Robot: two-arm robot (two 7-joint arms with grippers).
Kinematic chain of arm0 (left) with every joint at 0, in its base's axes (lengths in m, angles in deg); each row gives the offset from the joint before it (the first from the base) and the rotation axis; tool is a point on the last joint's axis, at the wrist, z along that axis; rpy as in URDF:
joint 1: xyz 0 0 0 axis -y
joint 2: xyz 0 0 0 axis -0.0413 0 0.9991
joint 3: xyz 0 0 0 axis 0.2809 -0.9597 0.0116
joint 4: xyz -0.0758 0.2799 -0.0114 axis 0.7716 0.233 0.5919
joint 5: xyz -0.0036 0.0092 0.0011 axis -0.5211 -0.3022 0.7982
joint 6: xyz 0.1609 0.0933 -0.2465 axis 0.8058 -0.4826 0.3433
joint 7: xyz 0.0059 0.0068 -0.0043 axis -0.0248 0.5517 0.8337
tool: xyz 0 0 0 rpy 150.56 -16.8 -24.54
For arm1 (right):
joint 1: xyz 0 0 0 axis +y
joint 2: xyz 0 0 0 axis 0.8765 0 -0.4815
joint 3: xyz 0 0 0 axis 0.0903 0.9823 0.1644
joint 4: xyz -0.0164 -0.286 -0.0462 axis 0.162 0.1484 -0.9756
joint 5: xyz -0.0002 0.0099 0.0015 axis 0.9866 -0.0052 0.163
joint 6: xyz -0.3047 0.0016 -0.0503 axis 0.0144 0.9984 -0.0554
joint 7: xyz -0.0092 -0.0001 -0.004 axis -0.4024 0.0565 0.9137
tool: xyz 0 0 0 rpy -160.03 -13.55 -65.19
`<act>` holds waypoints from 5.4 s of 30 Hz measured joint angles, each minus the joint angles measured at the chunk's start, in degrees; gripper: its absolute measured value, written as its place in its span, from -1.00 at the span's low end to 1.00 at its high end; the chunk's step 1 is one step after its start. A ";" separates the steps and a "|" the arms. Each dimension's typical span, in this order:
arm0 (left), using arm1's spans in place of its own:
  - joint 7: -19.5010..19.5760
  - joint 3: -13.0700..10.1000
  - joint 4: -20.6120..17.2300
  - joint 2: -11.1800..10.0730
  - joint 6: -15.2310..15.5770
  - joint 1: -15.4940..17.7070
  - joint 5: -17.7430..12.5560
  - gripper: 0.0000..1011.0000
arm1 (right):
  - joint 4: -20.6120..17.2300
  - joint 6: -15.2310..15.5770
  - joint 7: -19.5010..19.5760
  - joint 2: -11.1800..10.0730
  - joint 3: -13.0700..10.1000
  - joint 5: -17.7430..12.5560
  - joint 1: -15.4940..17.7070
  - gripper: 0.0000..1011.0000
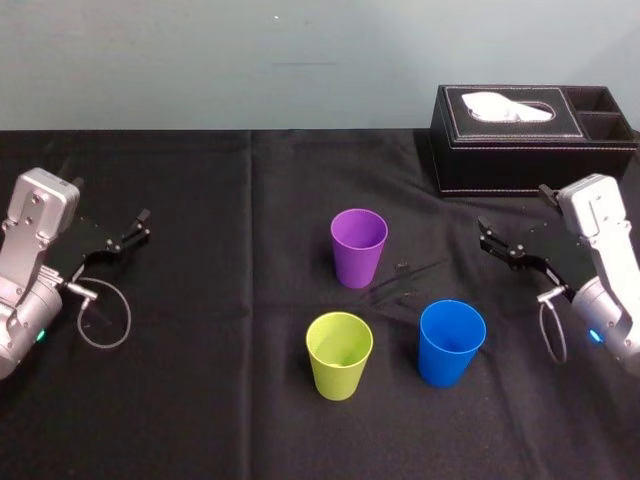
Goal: Stack the three plastic cups sequentially using one hand.
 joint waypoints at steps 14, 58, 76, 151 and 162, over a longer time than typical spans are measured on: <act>0.00 0.00 0.00 0.00 0.00 0.00 0.00 1.00 | -7.03 0.58 -8.54 -4.46 -8.34 -10.59 6.83 0.98; 0.00 0.00 0.00 0.00 0.00 0.00 0.00 1.00 | -15.58 -2.27 -37.00 -14.80 -16.36 -17.87 24.48 0.98; 0.00 0.00 0.00 0.00 0.00 0.00 0.00 1.00 | -14.47 0.02 -39.01 -11.85 -12.95 -16.09 21.10 0.98; 0.00 0.00 0.00 0.00 0.00 0.00 0.00 1.00 | -10.77 1.11 -38.89 -7.79 -7.32 -14.94 14.32 0.44; 0.00 0.00 0.00 0.00 0.00 0.00 0.00 1.00 | -15.06 1.70 -36.84 -9.33 -9.00 -14.44 16.39 0.44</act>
